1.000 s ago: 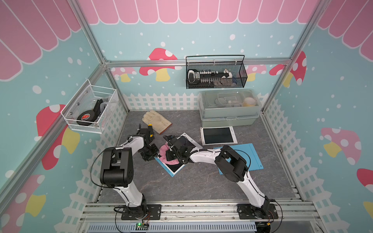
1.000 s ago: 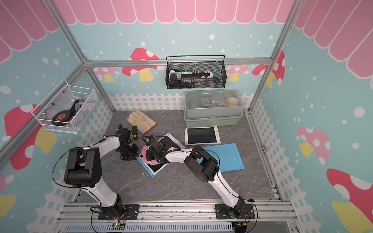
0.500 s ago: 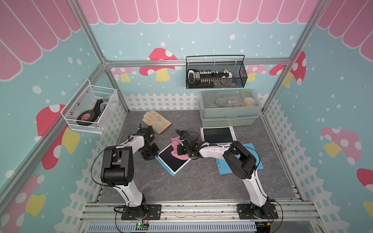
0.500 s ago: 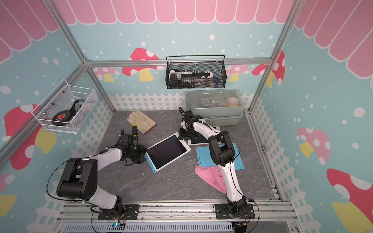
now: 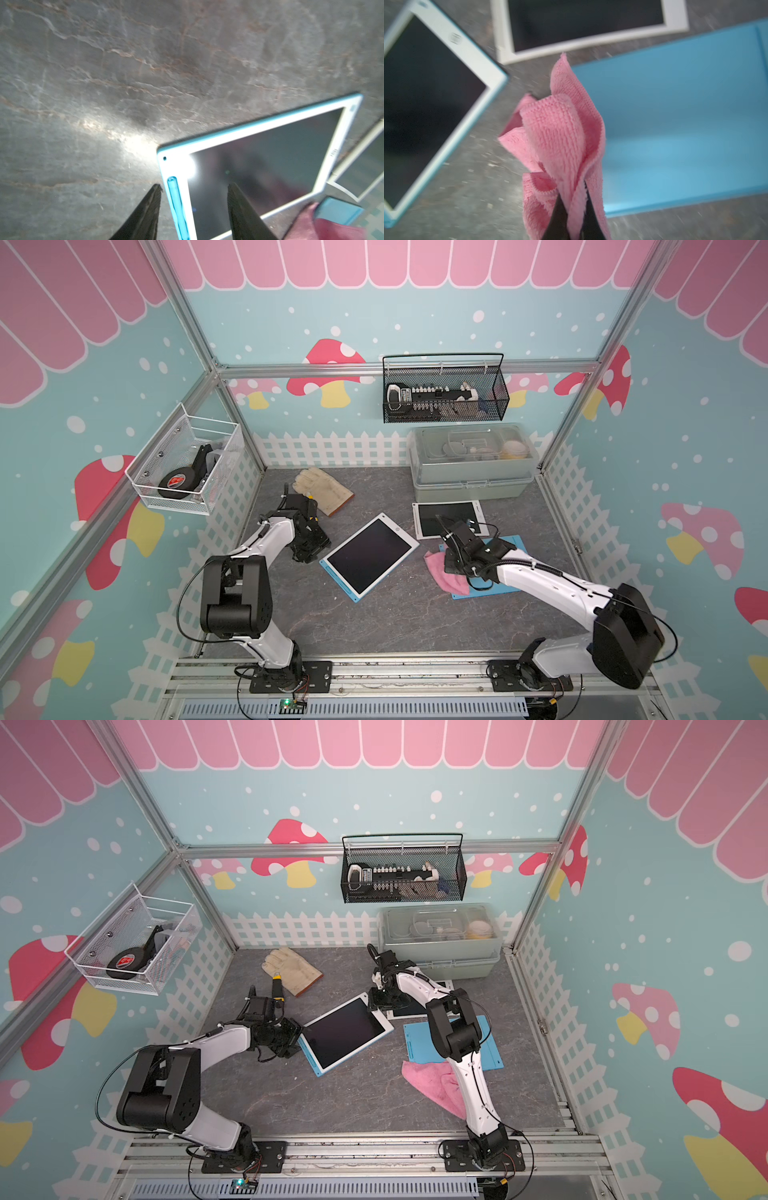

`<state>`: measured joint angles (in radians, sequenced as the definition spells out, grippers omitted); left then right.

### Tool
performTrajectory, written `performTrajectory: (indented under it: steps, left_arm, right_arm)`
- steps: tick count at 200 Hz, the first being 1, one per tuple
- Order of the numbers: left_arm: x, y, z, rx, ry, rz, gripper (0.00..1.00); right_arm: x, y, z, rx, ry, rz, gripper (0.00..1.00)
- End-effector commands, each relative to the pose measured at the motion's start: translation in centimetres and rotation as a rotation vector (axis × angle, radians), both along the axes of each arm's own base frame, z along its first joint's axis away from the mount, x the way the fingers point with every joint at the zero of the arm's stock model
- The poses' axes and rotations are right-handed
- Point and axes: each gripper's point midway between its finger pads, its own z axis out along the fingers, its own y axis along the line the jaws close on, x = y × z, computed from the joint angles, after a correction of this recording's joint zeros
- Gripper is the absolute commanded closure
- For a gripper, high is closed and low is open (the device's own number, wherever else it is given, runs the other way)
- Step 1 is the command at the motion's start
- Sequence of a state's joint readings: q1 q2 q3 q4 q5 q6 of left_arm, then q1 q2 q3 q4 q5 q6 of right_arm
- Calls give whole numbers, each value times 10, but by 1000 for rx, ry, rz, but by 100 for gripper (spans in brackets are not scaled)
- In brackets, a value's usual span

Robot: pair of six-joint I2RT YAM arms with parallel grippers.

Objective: Wipe the drawing tablet
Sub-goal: Place the cleaning item at the center of the board.

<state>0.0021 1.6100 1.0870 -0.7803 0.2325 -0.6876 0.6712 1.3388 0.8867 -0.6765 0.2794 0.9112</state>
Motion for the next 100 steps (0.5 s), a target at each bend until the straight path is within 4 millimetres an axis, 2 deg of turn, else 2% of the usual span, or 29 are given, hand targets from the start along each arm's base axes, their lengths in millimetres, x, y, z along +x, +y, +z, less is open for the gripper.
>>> performTrajectory:
  steps: [1, 20, 43, 63, 79, 100]
  left_arm:
    - [-13, -14, 6, -49, 15, 41, 46]
    - [-22, -19, 0, -87, 25, 71, 44]
    - [-30, -23, -6, -121, 40, 99, 42]
    - [-35, -25, -12, -145, 49, 124, 41]
    - [-41, -28, -17, -166, 61, 137, 40]
    - [-47, -27, -19, -165, 60, 149, 38]
  right_arm:
    - [-53, -66, -22, -138, 162, -151, 100]
    - [-66, -91, -31, -156, 210, -221, 97]
    - [-74, -107, -44, -165, 255, -277, 89]
    - [-69, -109, -46, -165, 256, -295, 70]
    - [-55, -109, -30, -179, 210, -288, 54]
    - [-31, -113, 13, -222, 79, -263, 41]
